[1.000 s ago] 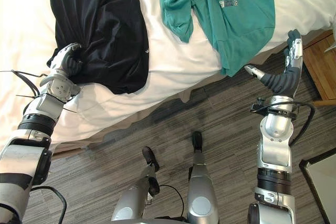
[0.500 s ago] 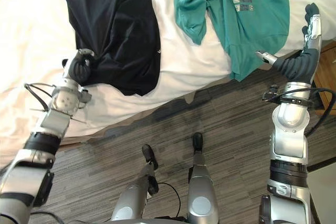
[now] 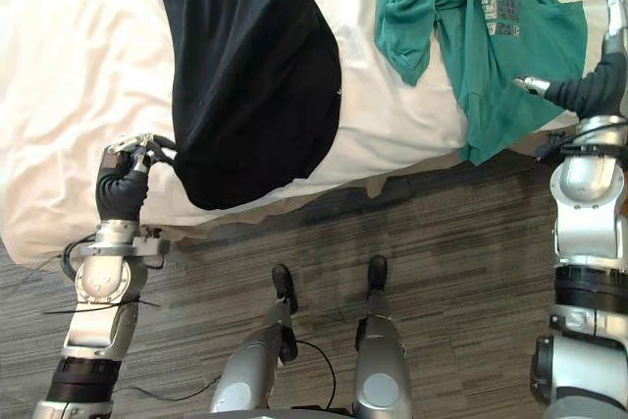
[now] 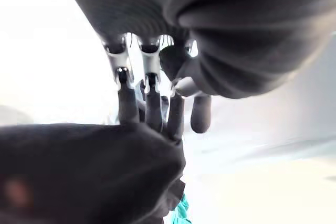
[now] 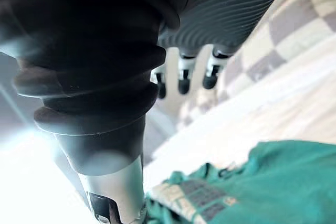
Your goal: Tidy the bed and pick cloth on bed and put in laundry
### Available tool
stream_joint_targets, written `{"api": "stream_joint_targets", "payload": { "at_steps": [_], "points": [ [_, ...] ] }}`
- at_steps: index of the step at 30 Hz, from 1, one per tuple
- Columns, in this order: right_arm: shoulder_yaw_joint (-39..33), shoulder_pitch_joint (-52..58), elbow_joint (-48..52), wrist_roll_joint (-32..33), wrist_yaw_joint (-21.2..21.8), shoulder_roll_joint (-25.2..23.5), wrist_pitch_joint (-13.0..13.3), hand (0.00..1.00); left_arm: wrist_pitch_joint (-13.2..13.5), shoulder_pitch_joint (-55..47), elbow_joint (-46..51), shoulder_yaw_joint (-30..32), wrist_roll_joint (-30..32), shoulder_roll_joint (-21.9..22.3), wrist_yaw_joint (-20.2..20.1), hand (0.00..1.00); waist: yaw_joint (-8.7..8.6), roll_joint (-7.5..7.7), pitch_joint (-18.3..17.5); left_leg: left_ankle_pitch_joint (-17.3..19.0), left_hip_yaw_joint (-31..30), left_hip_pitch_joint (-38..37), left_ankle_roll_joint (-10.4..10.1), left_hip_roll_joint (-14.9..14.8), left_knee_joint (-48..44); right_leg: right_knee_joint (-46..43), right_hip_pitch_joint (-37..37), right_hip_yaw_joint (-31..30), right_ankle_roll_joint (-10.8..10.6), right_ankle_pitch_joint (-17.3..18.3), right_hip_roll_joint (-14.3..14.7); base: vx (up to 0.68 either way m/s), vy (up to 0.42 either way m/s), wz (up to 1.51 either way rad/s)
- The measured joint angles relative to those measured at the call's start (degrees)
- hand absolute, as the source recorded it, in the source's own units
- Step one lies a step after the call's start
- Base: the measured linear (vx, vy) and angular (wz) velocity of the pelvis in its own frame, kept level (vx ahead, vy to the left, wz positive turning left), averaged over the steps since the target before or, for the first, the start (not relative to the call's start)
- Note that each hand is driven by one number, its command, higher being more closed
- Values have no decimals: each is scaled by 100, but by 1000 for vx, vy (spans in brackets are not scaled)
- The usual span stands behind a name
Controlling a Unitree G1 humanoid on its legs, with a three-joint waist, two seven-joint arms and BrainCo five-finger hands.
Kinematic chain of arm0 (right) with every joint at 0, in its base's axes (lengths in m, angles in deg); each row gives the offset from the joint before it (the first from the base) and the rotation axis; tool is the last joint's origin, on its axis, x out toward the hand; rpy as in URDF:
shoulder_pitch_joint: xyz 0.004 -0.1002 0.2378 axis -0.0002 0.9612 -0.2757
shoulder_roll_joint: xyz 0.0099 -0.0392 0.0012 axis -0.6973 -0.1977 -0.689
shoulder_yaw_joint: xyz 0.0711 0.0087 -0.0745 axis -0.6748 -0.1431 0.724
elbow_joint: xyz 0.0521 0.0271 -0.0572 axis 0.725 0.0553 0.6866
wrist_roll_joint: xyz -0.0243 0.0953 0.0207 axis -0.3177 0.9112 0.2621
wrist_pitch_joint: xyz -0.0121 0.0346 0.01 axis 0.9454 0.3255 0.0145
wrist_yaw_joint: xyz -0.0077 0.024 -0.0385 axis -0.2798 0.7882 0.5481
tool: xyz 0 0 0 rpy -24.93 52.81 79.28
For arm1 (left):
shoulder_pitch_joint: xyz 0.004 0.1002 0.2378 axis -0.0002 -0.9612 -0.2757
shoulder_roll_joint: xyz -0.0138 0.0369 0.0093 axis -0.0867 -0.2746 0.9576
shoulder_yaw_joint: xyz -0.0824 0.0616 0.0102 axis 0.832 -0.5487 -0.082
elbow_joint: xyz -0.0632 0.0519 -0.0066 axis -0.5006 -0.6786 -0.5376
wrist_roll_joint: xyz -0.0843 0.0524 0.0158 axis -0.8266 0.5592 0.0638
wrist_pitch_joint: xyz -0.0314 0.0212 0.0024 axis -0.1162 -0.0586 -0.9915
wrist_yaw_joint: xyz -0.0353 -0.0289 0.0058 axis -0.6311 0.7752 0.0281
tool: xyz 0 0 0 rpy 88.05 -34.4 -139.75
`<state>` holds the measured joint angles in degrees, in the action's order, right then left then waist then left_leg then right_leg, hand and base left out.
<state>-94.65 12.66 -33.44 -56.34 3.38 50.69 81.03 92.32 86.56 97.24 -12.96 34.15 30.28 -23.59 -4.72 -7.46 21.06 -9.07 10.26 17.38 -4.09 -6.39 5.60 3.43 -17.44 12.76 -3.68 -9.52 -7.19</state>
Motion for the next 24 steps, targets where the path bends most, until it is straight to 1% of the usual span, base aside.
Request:
{"api": "stream_joint_targets", "payload": {
  "at_steps": [1,2,4,5,7,9,10,13,15,17,19,22,24],
  "points": [
    [183,-254,-264,-2,33,196,-77,0,0,-158,77,-3,-287,99,-130,100,51,-27,-17,-8,-26,19,11,5,19,0,-9,4,0,-1,-2,-49,40,12],
    [287,-462,-437,-3,91,349,-91,0,-1,-288,119,-2,-423,154,-218,100,74,-72,-46,-13,-59,56,17,12,19,0,-28,25,0,-1,-6,-24,34,12],
    [570,-1071,-851,-11,119,707,-148,0,-2,-701,373,-12,-645,271,-379,100,121,-197,-119,-65,-102,195,34,29,21,-2,-125,91,2,-11,-28,3,25,16],
    [662,-1276,-1003,-12,122,809,-174,0,-2,-838,465,-19,-705,306,-458,100,141,-231,-134,-102,-118,229,42,35,22,-2,-151,110,1,-13,-36,15,12,15],
    [874,-1796,-1556,-9,121,1027,-212,0,-2,-1113,565,-91,-871,372,-635,100,253,-306,-164,-156,-187,289,39,41,-7,-9,-178,168,2,-15,-39,36,3,14],
    [1092,-2149,-1883,0,123,1039,-247,0,-15,-1271,571,-98,-1086,419,-728,100,266,-312,-162,-179,-210,319,30,46,-11,-9,-188,195,3,-14,-41,33,-2,12],
    [1262,-2346,-2053,0,128,1053,-279,0,-25,-1339,571,-151,-1191,440,-735,100,270,-316,-160,-223,-222,357,-30,56,-13,-9,-198,233,4,-14,-56,21,0,17],
    [1540,-2702,-2332,-1,142,1102,-285,0,-53,-1410,576,-207,-1261,441,-825,100,322,-370,-153,-283,-239,479,-30,64,-13,-27,-284,304,8,-11,-65,-8,7,13],
    [1779,-3041,-2729,1,145,1202,-281,0,-76,-1408,601,-322,-1299,443,-842,100,445,-503,-134,-284,-257,579,-28,65,-11,-103,-404,314,10,-5,-76,-39,22,4],
    [1948,-3308,-3134,3,153,1233,-284,0,-76,-1417,690,-405,-1299,442,-847,100,513,-612,-101,-328,-309,698,30,66,-6,-153,-518,354,15,-1,-81,-43,27,7],
    [2070,-3485,-3460,4,208,1238,-286,0,-76,-1417,699,-466,-1299,442,-846,100,565,-684,-72,-345,-328,801,48,55,25,-245,-650,368,29,11,-82,-46,23,4],
    [2248,-3727,-3900,21,261,1239,-288,0,-76,-1424,721,-599,-1298,431,-838,100,592,-754,-29,-371,-332,1000,24,49,27,-355,-894,365,30,13,-101,-52,28,1],
    [2253,-3737,-4004,28,340,1239,-287,0,-76,-1432,793,-700,-1298,430,-839,100,623,-754,-16,-372,-275,1128,21,41,28,-447,-1087,309,31,14,-116,-30,12,-11]
  ]
}}
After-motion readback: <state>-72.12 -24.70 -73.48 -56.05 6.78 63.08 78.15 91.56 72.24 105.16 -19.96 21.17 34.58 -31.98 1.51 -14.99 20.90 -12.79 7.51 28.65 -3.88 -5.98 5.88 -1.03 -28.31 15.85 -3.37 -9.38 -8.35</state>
